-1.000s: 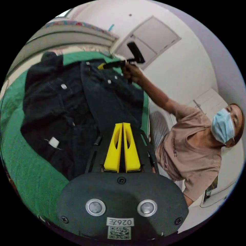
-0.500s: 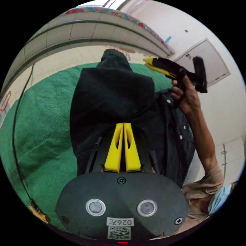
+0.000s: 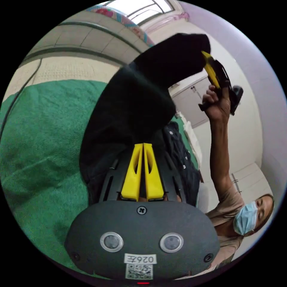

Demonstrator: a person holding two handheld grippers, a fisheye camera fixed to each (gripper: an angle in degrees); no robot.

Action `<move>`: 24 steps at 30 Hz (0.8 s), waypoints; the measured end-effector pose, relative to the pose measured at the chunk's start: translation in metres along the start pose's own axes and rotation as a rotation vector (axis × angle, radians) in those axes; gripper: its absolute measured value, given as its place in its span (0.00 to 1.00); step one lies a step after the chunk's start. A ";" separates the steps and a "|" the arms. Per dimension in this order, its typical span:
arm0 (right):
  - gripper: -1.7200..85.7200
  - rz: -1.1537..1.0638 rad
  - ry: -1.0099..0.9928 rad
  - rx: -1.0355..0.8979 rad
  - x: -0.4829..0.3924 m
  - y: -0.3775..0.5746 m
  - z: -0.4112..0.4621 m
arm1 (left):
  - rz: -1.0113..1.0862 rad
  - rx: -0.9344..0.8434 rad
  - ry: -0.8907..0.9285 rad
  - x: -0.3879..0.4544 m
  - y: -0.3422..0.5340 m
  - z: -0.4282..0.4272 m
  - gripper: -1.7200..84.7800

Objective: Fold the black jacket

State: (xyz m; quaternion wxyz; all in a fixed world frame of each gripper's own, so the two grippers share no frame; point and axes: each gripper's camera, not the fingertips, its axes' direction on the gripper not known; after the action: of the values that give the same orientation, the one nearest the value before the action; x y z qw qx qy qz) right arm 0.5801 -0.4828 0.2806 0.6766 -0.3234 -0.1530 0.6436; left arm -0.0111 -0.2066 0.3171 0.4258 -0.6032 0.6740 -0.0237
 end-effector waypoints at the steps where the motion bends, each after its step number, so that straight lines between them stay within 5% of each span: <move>1: 0.03 -0.061 -0.055 0.079 -0.014 -0.004 -0.036 | 0.003 0.037 0.013 0.003 0.003 -0.008 0.01; 9: 0.03 -0.429 -0.597 0.011 -0.124 0.104 -0.206 | -0.068 0.226 0.074 0.051 0.083 -0.089 0.01; 16: 0.10 -0.610 -0.453 -0.669 -0.196 0.268 -0.189 | -0.084 0.185 -0.009 0.105 0.139 -0.087 0.01; 24: 0.10 -0.408 -0.521 -0.599 -0.173 0.279 -0.210 | 0.135 -0.108 -0.215 0.187 0.110 0.028 0.01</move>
State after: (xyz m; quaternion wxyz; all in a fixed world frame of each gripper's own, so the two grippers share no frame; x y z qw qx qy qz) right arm 0.4740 -0.7116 -0.0164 0.6049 -0.2954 -0.5588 0.4843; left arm -0.0639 -0.3189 0.1374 0.4630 -0.5777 0.6638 0.1060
